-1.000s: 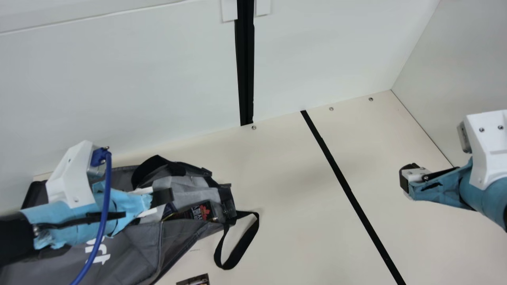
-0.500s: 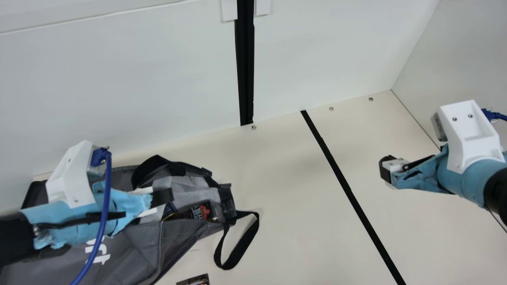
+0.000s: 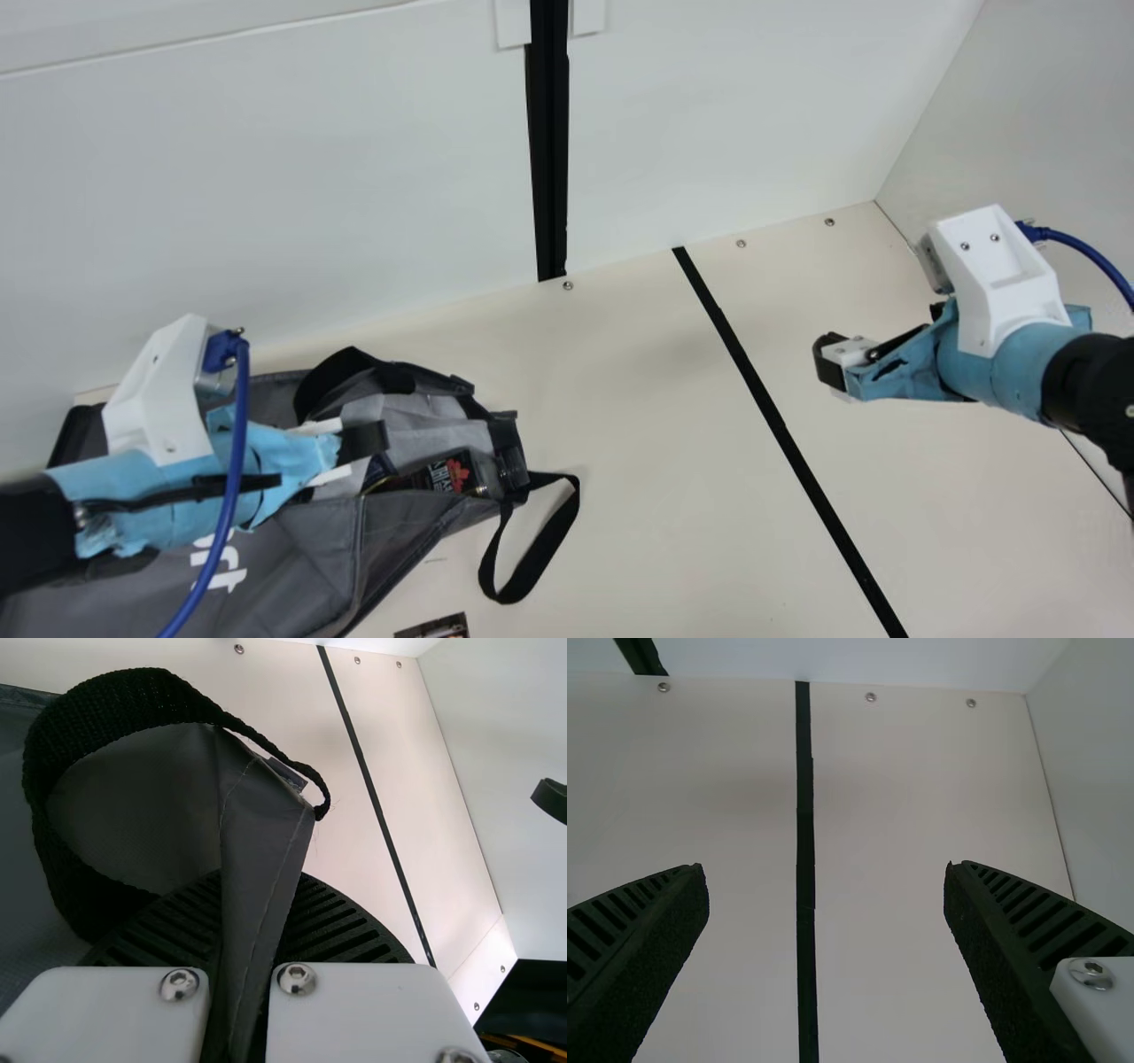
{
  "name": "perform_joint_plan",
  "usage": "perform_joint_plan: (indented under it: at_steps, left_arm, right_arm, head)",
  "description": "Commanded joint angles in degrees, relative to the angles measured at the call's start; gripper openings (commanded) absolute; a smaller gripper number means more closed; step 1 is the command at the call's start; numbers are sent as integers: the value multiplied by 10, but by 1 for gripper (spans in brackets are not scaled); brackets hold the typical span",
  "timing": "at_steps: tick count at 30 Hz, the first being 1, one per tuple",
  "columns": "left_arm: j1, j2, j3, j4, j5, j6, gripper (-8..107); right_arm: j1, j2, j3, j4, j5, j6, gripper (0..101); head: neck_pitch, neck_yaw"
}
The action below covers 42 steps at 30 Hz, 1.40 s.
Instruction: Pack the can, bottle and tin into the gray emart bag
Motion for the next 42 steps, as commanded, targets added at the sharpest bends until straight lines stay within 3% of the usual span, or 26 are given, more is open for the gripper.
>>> perform_joint_plan:
  at_steps: [1, 13, 27, 42]
  left_arm:
    - [0, 0, 0, 0, 0, 0, 10]
    - [0, 0, 0, 0, 0, 0, 10]
    - [0, 0, 0, 0, 0, 0, 10]
    - [0, 0, 0, 0, 0, 0, 10]
  right_arm:
    - [2, 5, 3, 11, -3, -17, 91]
    - [4, 33, 25, 100, -21, -118, 91]
    - [-12, 70, 52, 216, -14, -244, 91]
    - [-9, 119, 69, 293, -13, -333, 91]
  head:
    - [-13, 0]
    - [-13, 0]
    - [-13, 0]
    - [-13, 0]
